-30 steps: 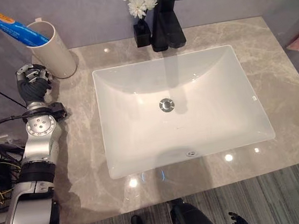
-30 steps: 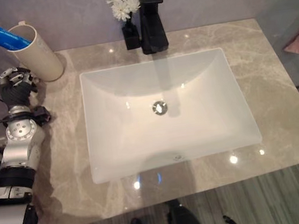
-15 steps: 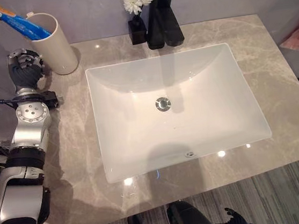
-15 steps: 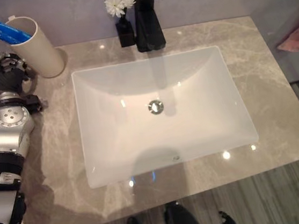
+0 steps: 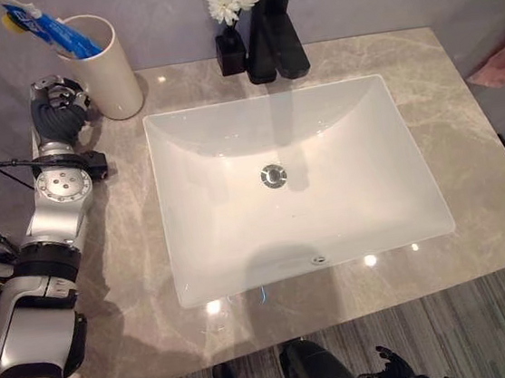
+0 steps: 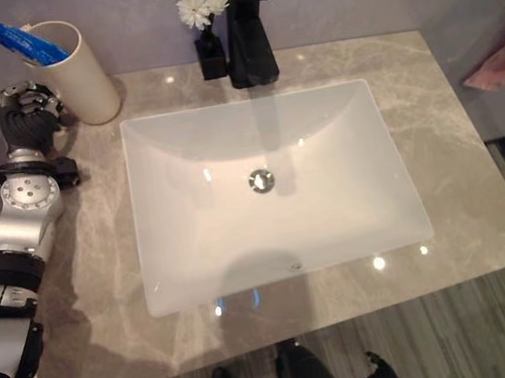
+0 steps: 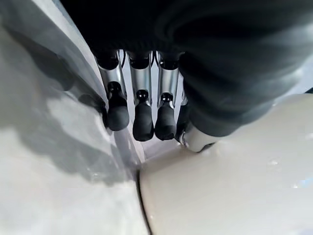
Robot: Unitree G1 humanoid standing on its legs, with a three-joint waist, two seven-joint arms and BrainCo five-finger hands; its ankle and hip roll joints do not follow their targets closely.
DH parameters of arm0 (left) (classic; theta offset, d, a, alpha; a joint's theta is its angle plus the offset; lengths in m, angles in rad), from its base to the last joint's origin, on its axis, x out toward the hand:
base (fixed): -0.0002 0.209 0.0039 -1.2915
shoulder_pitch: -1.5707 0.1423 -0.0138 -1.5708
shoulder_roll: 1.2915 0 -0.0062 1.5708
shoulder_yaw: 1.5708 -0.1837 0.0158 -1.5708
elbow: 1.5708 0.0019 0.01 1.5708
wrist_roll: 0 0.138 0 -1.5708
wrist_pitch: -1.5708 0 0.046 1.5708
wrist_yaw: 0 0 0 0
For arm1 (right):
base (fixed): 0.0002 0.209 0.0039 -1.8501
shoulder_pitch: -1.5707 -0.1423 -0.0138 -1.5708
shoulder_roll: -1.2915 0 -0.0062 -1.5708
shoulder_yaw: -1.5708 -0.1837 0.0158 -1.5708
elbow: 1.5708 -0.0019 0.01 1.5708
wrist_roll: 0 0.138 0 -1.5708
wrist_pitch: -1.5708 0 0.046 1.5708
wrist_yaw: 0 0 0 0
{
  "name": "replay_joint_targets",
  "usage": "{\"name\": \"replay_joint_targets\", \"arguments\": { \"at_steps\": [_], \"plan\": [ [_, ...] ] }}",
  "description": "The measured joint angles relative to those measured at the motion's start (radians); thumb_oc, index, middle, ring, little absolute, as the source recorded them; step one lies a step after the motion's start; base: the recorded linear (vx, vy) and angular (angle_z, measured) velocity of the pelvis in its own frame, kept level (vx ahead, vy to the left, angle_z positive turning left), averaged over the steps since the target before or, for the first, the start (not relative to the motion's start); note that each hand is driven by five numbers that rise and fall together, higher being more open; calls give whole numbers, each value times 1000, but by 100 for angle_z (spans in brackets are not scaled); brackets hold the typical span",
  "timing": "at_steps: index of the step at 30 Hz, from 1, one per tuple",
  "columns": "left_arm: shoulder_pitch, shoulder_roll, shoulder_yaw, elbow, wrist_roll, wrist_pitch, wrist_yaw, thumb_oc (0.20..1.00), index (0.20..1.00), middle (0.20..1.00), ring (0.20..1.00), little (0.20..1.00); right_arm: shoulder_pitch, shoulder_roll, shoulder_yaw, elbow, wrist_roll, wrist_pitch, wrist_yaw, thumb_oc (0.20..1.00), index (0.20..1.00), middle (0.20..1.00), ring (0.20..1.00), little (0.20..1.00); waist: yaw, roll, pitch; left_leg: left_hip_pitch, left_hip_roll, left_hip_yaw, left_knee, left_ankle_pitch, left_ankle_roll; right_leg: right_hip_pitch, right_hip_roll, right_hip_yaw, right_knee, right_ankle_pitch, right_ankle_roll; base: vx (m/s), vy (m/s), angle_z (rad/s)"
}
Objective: Put brush and paste in cup on sink, flatten towel.
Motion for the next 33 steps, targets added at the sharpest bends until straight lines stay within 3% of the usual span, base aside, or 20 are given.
{"name": "replay_joint_targets", "arguments": {
  "at_steps": [16, 20, 30, 33],
  "plan": [
    [-35, -32, -40, -1, 0, -3, -22, 200, 200, 200, 200, 200, 2, 0, 0, 6, 0, 0, 1, 1000, 1000, 1000, 1000, 1000, -18, -1, -1, 1, -3, 13, 0, 0, 0, -7, 4, 19, 0, 3, 3, 0, -4, -2],
    [-50, -72, -37, -1, 7, -2, -15, 200, 200, 200, 200, 200, 3, 2, 0, 8, 0, 0, -3, 1000, 1000, 1000, 1000, 1000, -17, -1, -1, 1, -4, 13, 0, 0, 0, -7, 3, 19, 0, 4, 1, 0, 0, 0],
    [-57, -143, 11, 9, 133, 39, 108, 200, 200, 200, 200, 200, -1, 1, 2, 8, 0, -18, -8, 1000, 1000, 1000, 1000, 1000, -19, -5, -9, 10, -1, 8, 0, 1, -1, 4, 3, 12, 0, 13, -7, 0, 2, 1],
    [32, -149, 47, -51, 168, 45, 141, 200, 200, 200, 200, 200, -9, 2, 1, 14, -2, -17, -8, 1000, 1000, 1000, 1000, 1000, -13, -5, -11, 38, 3, 2, 0, 1, -1, 37, 2, -2, 1, 13, -9, 3, 17, 4]
  ]
}}
